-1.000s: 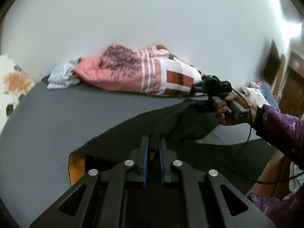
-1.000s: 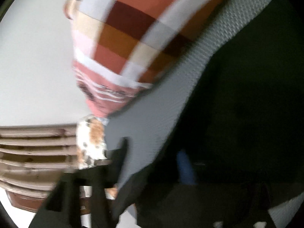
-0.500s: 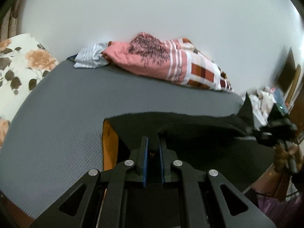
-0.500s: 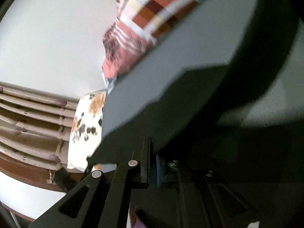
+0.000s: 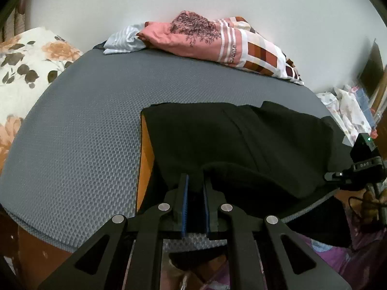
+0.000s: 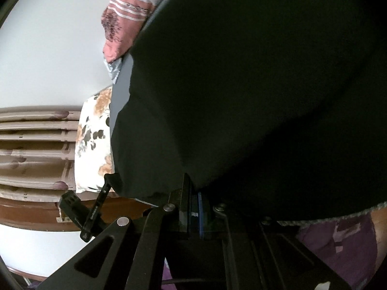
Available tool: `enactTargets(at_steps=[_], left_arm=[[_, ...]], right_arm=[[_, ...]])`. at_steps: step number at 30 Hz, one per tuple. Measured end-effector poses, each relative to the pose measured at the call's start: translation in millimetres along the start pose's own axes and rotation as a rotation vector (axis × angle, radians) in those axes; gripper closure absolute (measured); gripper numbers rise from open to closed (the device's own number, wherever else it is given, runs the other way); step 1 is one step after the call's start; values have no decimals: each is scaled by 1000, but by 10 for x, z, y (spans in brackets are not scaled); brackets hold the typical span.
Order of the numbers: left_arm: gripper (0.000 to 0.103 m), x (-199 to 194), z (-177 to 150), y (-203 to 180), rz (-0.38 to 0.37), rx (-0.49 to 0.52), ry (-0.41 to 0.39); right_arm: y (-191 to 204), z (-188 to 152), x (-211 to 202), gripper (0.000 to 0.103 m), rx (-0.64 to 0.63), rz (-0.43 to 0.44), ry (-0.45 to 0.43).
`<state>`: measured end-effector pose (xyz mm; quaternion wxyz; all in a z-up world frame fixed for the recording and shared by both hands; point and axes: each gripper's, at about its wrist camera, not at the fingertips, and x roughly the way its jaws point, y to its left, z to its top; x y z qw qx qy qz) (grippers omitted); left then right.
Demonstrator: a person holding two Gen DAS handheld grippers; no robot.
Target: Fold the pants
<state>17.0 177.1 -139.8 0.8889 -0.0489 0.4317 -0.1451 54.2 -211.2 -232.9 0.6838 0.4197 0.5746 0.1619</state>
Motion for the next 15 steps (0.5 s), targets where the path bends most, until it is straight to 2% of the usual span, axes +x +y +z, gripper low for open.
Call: enactTargets(at_steps=[4, 7, 14, 15], left_arm=[[90, -6, -65, -24, 28, 27, 2], [82, 17, -117, -3, 66, 43, 13], [34, 10, -131, 226, 168, -11, -3], [31, -5, -127, 261, 190, -18, -12]], right_arm=[[17, -2, 24, 97, -20, -9, 1], [12, 7, 70, 97, -9, -7, 10], [-6, 4, 135, 97, -16, 1, 25], [-19, 0, 135, 97, -18, 3, 27]])
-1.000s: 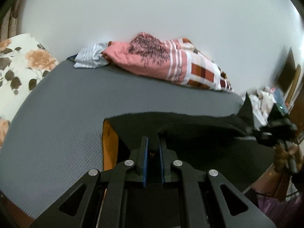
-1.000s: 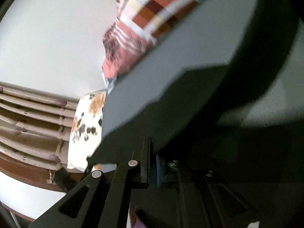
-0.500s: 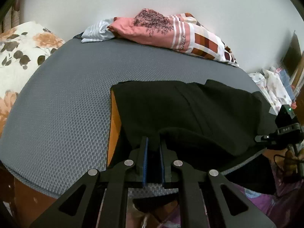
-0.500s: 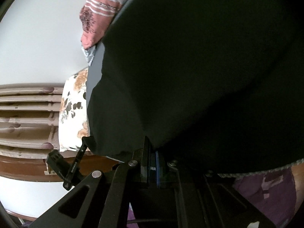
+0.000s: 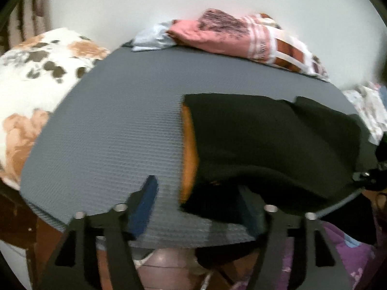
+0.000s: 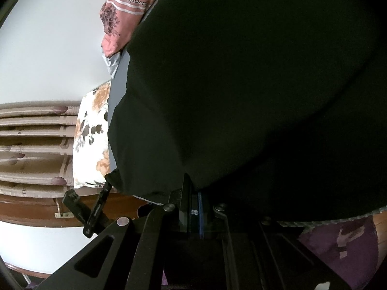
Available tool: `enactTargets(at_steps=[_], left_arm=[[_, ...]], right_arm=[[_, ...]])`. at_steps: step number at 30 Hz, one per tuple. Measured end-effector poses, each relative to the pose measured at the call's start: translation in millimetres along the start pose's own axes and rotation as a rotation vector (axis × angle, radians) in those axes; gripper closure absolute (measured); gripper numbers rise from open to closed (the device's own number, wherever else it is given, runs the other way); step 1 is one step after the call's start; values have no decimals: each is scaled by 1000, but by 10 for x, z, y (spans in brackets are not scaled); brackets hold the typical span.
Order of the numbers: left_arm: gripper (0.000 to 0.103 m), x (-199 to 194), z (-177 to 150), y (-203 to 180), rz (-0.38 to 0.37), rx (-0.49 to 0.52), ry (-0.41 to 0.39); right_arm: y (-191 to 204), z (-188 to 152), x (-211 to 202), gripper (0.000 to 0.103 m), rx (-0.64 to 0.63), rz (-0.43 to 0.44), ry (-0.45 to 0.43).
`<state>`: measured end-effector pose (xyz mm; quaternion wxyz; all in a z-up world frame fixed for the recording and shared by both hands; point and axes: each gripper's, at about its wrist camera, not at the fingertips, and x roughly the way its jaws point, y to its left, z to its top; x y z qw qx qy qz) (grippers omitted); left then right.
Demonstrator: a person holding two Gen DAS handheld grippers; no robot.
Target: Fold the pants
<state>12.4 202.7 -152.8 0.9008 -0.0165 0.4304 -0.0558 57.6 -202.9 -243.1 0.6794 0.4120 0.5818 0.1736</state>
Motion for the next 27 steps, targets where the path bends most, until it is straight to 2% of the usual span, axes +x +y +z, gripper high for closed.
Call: enactTargets(at_steps=[2, 5, 7, 10, 11, 14, 16, 18, 20, 22, 23, 24, 26, 27], left_arm=[[29, -15, -1, 44, 12, -5, -10], [25, -36, 6, 82, 117, 3, -22], [25, -54, 1, 134, 133, -4, -18], [25, -146, 18, 287, 222, -42, -39], [25, -182, 35, 336, 212, -62, -53], [25, -403, 168, 430, 148, -138, -127], [25, -532, 320, 308, 67, -144, -164], [25, -549, 448, 54, -73, -114, -161], [25, -447, 513, -211, -178, -74, -110], [25, -238, 525, -576, -296, -16, -20], [25, -140, 509, -712, -327, 18, 19], [25, 13, 462, -908, -342, 88, 78], [25, 194, 380, -1081, -320, 162, 145], [25, 346, 315, -1138, -330, 186, 213]], right_arm=[[3, -3, 28, 97, -7, 3, 4], [-7, -11, 37, 97, -15, 9, 6], [-22, -13, 41, 97, -19, 11, 4], [-27, -26, 37, 98, -5, 25, 4], [-27, -29, 38, 97, -4, 28, 5], [-12, -37, 51, 97, -11, 31, 4], [-8, -40, 60, 97, -10, 35, 3], [-16, -40, 62, 97, -8, 41, 2], [-34, -38, 68, 97, -4, 48, 0], [-48, -36, 76, 97, 3, 59, -1], [-52, -36, 82, 97, 5, 64, -2], [-56, -34, 85, 97, 6, 68, -3], [-53, -32, 94, 97, 0, 73, -4], [-53, -31, 96, 97, -4, 76, -4]])
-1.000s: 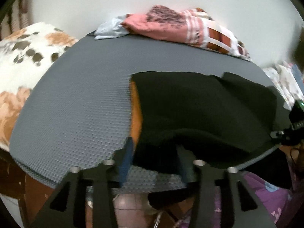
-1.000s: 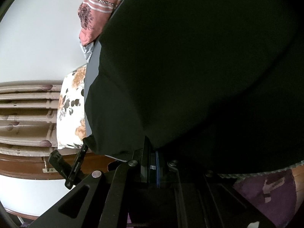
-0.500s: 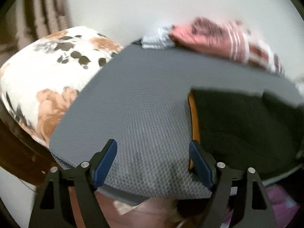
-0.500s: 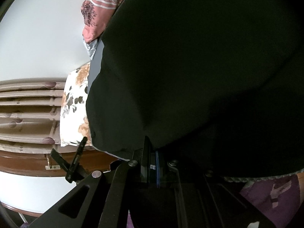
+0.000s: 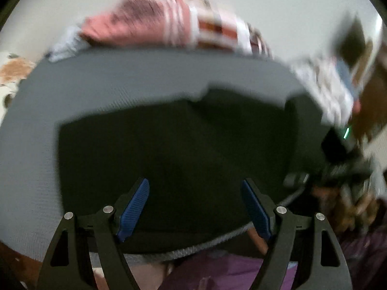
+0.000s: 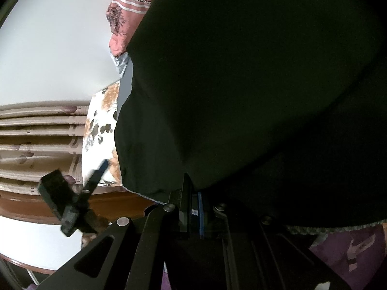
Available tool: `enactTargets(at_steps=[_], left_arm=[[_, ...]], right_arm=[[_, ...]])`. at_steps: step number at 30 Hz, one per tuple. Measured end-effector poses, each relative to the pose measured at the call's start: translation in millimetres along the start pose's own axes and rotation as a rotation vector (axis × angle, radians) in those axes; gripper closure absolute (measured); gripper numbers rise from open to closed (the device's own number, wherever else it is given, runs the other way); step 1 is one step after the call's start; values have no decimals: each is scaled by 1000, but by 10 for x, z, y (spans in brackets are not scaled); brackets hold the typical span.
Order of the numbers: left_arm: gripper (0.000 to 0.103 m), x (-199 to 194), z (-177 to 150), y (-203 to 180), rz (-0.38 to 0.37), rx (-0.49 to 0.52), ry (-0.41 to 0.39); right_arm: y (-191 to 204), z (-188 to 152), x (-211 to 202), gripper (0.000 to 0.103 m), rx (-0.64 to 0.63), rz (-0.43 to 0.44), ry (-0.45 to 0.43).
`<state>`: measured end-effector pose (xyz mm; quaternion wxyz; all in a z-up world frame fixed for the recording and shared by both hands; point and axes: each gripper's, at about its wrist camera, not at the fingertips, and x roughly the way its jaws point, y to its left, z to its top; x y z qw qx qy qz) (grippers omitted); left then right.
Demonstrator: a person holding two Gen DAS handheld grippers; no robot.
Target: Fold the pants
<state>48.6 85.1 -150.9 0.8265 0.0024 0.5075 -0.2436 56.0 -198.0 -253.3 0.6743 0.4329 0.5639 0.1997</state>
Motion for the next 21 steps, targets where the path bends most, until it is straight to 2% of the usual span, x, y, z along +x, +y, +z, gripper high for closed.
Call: enactTargets(at_steps=[4, 8, 12, 14, 19, 21], left_arm=[[26, 277, -120, 113, 12, -25, 114], [26, 273, -134, 73, 33, -4, 113], [26, 254, -124, 52, 38, 10, 118], [26, 277, -150, 63, 39, 7, 118], [26, 320, -174, -13, 52, 13, 118], [26, 343, -164, -49, 54, 14, 116]], right_arm=[[-42, 30, -57, 94, 14, 68, -9], [-93, 126, -279, 93, 1, 125, -77], [-315, 327, -733, 93, 18, 166, -228], [-494, 456, -979, 93, 40, 157, -309], [-1059, 843, -1629, 93, 143, 176, -498], [-1296, 994, -1949, 93, 193, 165, -601]])
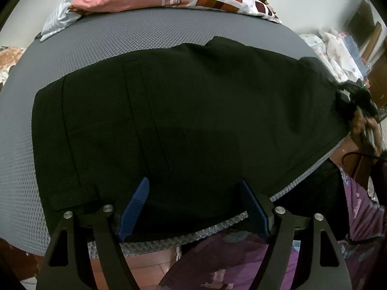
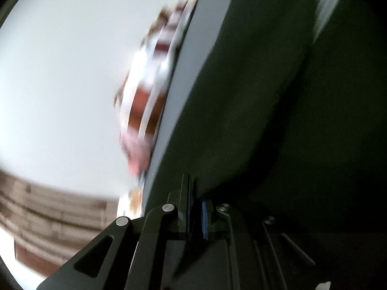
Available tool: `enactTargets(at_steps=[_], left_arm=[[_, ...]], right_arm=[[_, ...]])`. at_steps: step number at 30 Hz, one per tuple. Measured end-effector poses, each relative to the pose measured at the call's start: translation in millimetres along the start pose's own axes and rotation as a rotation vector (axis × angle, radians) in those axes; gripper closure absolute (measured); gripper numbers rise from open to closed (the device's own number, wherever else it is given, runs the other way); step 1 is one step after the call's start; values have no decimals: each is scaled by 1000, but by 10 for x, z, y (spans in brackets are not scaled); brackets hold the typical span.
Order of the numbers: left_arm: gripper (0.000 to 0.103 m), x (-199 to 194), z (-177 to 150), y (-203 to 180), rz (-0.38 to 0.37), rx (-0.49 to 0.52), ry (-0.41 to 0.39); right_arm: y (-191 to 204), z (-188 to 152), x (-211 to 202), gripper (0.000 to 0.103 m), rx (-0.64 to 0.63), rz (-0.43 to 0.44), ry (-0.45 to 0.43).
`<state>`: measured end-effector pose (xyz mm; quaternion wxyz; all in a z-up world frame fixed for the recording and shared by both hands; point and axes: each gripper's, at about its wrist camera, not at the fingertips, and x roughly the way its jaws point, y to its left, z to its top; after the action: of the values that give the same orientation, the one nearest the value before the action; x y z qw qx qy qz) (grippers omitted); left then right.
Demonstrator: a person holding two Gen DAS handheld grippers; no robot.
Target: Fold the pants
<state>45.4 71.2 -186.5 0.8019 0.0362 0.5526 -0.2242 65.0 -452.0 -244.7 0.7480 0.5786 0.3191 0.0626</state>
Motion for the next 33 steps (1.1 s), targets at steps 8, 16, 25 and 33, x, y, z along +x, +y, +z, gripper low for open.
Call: enactTargets(at_steps=[8, 16, 25, 33], left_arm=[[26, 9, 13, -41, 13, -3, 2], [25, 19, 24, -50, 18, 1, 3], [25, 6, 26, 24, -15, -14, -2], [25, -10, -2, 24, -11, 8, -2]], right_arm=[[-339, 988, -459, 93, 122, 10, -183], [-231, 1251, -854, 98, 22, -98, -252], [-313, 736, -1771, 99, 14, -90, -317], [-910, 411, -2072, 98, 136, -119, -326]])
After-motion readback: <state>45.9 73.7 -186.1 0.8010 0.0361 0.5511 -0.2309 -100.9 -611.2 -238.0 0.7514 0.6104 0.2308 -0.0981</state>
